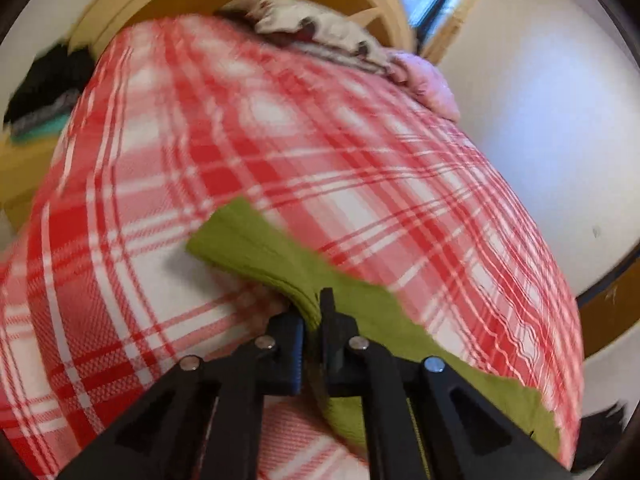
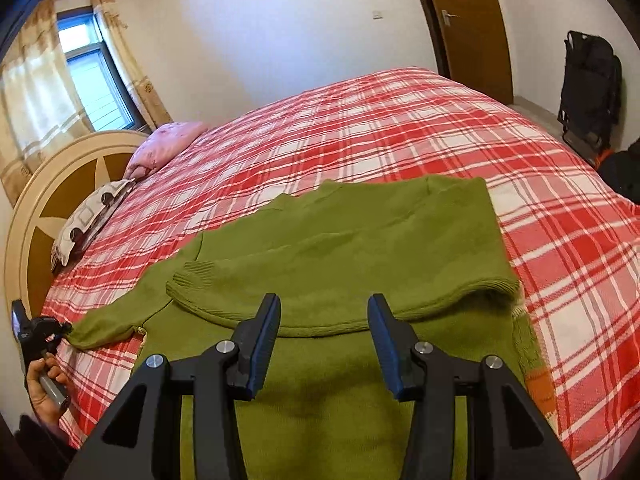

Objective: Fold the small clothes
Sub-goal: 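Lift the held sleeve, fold it across the body, open the left gripper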

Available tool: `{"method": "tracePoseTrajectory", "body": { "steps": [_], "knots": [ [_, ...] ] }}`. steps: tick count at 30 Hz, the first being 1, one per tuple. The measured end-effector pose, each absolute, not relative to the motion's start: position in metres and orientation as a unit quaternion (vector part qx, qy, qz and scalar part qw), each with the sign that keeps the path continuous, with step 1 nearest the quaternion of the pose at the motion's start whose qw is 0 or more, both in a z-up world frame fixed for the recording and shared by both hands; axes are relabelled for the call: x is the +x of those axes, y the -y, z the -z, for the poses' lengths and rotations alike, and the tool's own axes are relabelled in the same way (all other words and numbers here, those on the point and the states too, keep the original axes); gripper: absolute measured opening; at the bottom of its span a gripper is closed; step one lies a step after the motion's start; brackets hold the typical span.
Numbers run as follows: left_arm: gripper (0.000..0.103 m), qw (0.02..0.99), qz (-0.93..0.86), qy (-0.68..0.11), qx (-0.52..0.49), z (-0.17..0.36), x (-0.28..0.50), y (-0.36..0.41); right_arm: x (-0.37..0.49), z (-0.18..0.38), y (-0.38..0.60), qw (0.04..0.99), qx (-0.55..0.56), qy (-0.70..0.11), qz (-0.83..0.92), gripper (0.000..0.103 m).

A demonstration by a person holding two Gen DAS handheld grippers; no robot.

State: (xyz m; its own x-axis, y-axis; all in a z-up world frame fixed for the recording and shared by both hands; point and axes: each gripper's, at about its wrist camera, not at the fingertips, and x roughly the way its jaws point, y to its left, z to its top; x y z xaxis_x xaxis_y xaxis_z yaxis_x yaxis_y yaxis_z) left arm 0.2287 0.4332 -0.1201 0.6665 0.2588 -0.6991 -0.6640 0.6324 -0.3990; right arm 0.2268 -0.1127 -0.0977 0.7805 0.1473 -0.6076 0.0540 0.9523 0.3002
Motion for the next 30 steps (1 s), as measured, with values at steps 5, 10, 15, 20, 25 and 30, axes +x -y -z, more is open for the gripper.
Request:
{"method": "tracePoseTrajectory", "body": {
  "steps": [5,10,15,20,25,30],
  "knots": [
    [0.006,0.915,-0.207,-0.253,-0.238,0.054,0.246,-0.361,0.221,0.096,0.124,0.933,0.166,-0.320,-0.014,0.047],
    [0.006,0.956,-0.108,-0.221,-0.158,0.013,0.256,-0.256,0.216,0.097,0.131,0.931,0.177,-0.318,-0.010,0.047],
    [0.006,0.970,0.004,-0.229,-0.084,0.018,0.261,-0.128,0.212,0.104,0.141,0.928,0.185,-0.323,-0.004,0.047],
    [0.006,0.958,0.060,-0.278,-0.041,0.060,0.270,-0.040,0.206,0.109,0.155,0.925,0.195,-0.326,0.005,0.047],
    [0.006,0.943,0.079,-0.322,0.005,0.100,0.269,-0.002,0.203,0.115,0.164,0.921,0.201,-0.333,0.013,0.047],
    [0.024,0.911,0.119,-0.395,-0.012,0.113,0.262,-0.010,0.212,0.112,0.168,0.914,0.221,-0.339,-0.014,0.047]
  ]
}}
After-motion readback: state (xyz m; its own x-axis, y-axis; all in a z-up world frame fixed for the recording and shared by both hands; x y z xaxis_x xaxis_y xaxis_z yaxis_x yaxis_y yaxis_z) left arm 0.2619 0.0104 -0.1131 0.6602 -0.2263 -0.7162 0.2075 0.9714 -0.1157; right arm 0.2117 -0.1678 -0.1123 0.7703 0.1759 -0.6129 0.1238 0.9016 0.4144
